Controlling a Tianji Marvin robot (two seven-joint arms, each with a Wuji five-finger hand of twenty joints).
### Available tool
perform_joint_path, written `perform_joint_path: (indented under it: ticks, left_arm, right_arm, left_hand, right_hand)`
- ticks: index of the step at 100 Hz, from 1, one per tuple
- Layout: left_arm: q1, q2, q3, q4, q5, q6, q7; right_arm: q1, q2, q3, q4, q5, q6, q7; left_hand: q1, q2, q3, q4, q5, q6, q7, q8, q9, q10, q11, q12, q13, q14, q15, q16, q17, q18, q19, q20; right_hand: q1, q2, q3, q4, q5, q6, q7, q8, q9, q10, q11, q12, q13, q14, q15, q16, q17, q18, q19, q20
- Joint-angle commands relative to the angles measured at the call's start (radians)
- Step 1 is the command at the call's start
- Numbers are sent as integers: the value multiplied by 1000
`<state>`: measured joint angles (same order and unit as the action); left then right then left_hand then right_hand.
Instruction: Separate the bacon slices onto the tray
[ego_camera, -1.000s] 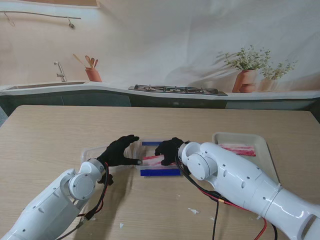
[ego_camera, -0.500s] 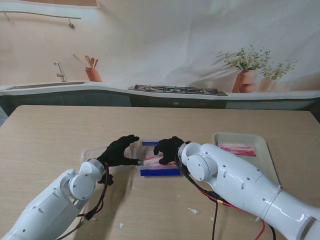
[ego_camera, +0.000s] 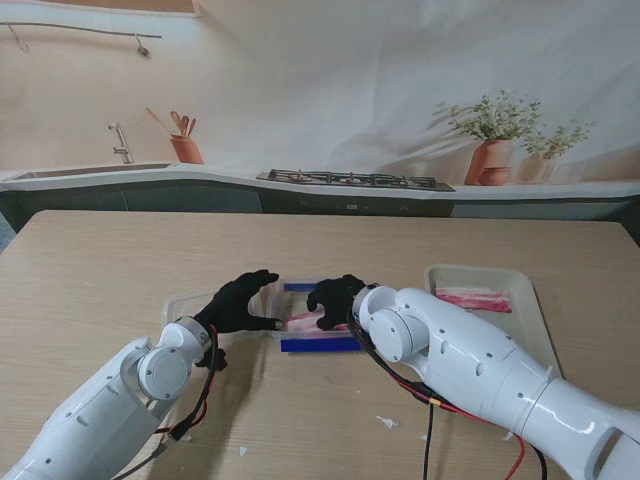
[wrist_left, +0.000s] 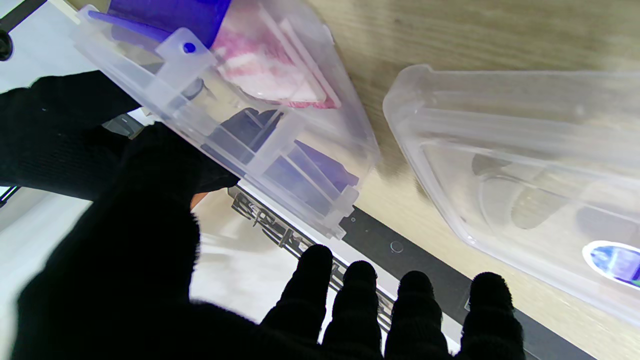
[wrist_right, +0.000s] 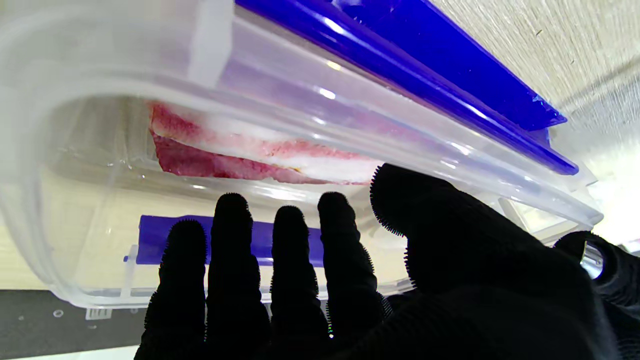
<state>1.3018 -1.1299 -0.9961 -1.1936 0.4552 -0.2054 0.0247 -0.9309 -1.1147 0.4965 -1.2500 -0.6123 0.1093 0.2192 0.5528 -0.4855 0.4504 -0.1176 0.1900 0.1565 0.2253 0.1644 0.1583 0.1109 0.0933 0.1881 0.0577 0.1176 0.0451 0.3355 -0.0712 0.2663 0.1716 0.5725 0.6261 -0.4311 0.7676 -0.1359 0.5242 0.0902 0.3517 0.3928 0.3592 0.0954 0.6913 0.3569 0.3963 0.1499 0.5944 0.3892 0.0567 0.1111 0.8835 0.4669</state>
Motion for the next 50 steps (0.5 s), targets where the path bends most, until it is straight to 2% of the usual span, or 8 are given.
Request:
perform_joint_path:
  ticks: [1,20,26,37,48,50]
  left_arm:
    - [0,-2,2,-4,1,0,-15]
    - [0,-2,2,-3,0,1,-14]
    - [0,-2,3,-3,0,1,-14]
    - [0,-2,2,-2,0,0,-13]
    - [0,-2,2,-2,0,-1,-12]
    - [0,-2,2,-2,0,-1,-13]
  right_arm:
    - [4,-6,-13,1,25,19,45]
    - [8,-3,-20,-2,44,23,69]
    - [8,-2,-18,-4,47,21,73]
    - [-3,-1,-1,-15,58,22,74]
    - [-10,4,11,-31,55,21,81]
    - [-11,5,13,-34,54,21,84]
  left_hand:
    - [-17,-16,15,32,15,8,-13,0,-1,-25,9,-11,-27,-21,-6,16,-14,9,-43,5]
    - [-16,-16,15,32,16,8,-13,0,-1,-26,9,-10,-27,-21,-6,16,-14,9,-43,5]
    - [-17,-16,15,32,15,8,-13,0,-1,-25,9,-10,-27,-21,-6,16,-14,9,-43,5]
    - [-17,-16,16,32,15,8,-14,0,-1,-25,9,-10,-27,-20,-6,15,-14,9,-43,5]
    - [-17,-16,16,32,15,8,-14,-1,-1,-25,9,-10,-27,-20,-6,15,-15,9,-43,5]
    - [-17,-16,17,32,15,8,-14,-1,0,-25,9,-10,-27,-20,-6,15,-15,9,-43,5]
  right_hand:
    - [4,12,-8,37,-4,15,1,18,-7,19,27,4,-17,2,6,-6,-23,-8,-36,-15]
    - [7,7,-7,38,119,25,94,79,44,23,53,12,6,12,27,2,-21,1,-32,-20]
    - [6,5,0,37,147,18,138,129,50,19,56,14,15,10,31,4,-20,1,-28,-24]
    - [44,-19,-26,-35,157,2,257,200,70,21,67,19,39,14,50,13,-16,1,-17,-29]
    - [64,-37,-46,-59,142,-31,398,243,116,30,89,28,92,23,96,33,1,5,10,-23]
    - [71,-38,-55,-61,134,-41,446,229,132,29,93,31,107,23,107,38,4,7,17,-24]
